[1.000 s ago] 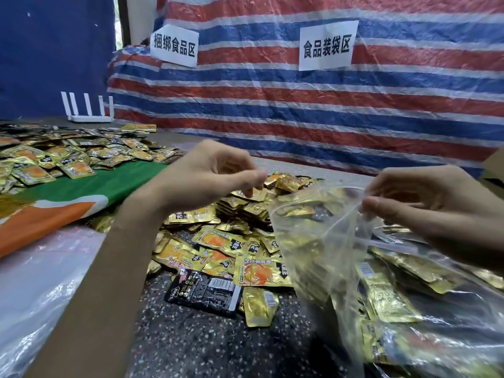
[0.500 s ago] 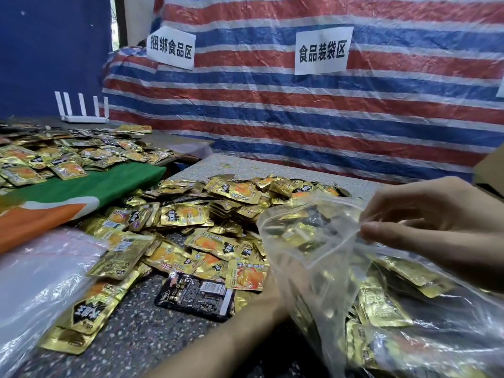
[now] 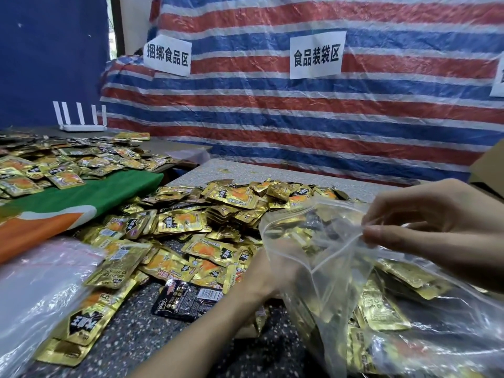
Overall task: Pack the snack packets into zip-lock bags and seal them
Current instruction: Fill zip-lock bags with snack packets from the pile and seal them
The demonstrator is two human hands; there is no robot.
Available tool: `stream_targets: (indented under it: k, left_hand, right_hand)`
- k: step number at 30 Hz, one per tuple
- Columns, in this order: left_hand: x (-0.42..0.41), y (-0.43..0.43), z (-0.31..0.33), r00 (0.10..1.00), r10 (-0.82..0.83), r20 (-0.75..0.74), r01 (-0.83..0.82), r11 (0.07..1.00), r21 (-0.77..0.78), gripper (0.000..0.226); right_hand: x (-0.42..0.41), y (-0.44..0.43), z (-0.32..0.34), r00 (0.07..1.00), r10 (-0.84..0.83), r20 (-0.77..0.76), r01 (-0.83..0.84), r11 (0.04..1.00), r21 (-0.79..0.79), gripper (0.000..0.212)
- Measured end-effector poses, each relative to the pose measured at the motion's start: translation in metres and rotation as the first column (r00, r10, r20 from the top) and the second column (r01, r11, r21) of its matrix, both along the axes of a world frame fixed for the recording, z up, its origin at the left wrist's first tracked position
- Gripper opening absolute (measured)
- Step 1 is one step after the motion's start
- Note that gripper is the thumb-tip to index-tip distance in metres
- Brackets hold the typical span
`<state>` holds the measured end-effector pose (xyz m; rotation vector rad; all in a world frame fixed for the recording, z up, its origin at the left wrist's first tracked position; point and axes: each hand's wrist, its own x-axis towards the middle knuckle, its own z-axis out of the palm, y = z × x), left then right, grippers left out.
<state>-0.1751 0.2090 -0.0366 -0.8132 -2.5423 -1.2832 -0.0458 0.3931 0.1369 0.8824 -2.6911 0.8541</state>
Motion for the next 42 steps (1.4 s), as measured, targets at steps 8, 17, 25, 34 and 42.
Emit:
stream_targets:
  k: [8,17,25,34,42]
  left_hand:
    - [-0.003,-0.041,0.069,0.998,0.062,-0.010,-0.050,0.890,0.453,0.011]
    - [0.022,-0.093,0.120,0.958,0.285,-0.035,-0.213,0.786,0.580,0.006]
    - [0.065,-0.092,0.157,0.894,0.441,-0.070,-0.117,0.383,0.916,0.013]
    - [0.098,-0.057,0.150,0.872,0.423,-0.247,-0.157,0.719,0.677,0.013]
    - [0.092,-0.024,0.126,0.915,0.402,-0.031,-0.341,0.814,0.471,0.019]
  right_hand:
    - [0.003,-0.004,0.002,0.999,-0.031,0.035,0.031,1.000,0.001,0.019]
    - [0.006,-0.014,0.003,0.998,-0.032,0.054,0.031,0.999,0.005,0.019]
    - [0.007,-0.026,0.003,0.999,-0.038,0.025,0.037,0.999,0.037,0.021]
    - [0.002,-0.038,-0.003,0.992,-0.081,-0.101,0.083,0.996,0.017,0.031]
    - [-0.003,-0.051,-0.007,0.978,-0.109,-0.176,0.107,0.994,-0.021,0.024]
